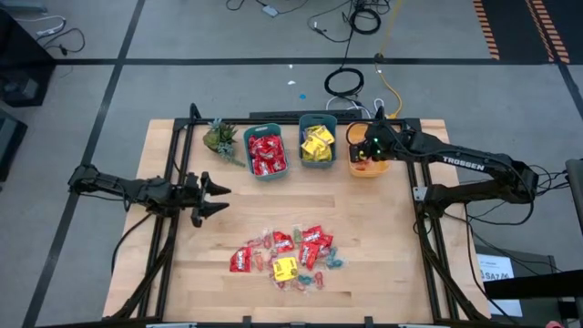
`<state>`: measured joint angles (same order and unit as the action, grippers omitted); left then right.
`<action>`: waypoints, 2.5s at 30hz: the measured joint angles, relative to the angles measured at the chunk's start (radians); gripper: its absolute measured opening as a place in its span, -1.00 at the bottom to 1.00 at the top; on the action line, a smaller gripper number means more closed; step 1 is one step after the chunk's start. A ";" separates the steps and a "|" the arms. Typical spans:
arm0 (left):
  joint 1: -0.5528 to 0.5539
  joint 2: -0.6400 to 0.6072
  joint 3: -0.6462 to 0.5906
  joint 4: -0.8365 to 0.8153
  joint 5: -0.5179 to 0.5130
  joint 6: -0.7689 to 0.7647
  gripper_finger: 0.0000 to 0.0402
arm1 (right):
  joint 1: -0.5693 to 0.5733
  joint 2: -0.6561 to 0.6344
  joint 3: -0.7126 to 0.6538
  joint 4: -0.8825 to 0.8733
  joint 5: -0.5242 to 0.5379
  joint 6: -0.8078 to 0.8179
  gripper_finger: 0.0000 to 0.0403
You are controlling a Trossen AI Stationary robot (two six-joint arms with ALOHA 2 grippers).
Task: Sort candy
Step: Put the red candy into the green bin
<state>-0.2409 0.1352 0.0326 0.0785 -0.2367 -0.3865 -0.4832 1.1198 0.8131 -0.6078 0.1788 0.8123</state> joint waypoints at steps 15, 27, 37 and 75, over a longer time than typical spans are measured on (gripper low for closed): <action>-0.017 0.055 0.139 -0.227 -0.002 0.009 0.34 | 0.316 0.000 0.001 0.062 0.008 -0.069 -0.24; -0.069 0.369 0.458 -0.504 -0.117 0.012 0.34 | 0.513 -0.001 0.001 0.057 0.054 -0.294 -0.47; -0.068 0.652 0.741 -0.648 -0.119 -0.018 0.34 | 0.481 -0.216 -0.315 0.428 -0.172 -0.479 -0.93; -0.392 1.627 0.989 -0.850 0.114 -0.576 0.26 | 0.439 -0.762 -0.708 0.513 -0.237 -0.274 -0.99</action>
<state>-0.6326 1.7622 1.0220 -0.7718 -0.1224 -0.9627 -0.0444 0.3580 0.1055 -0.0943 -0.0586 0.5388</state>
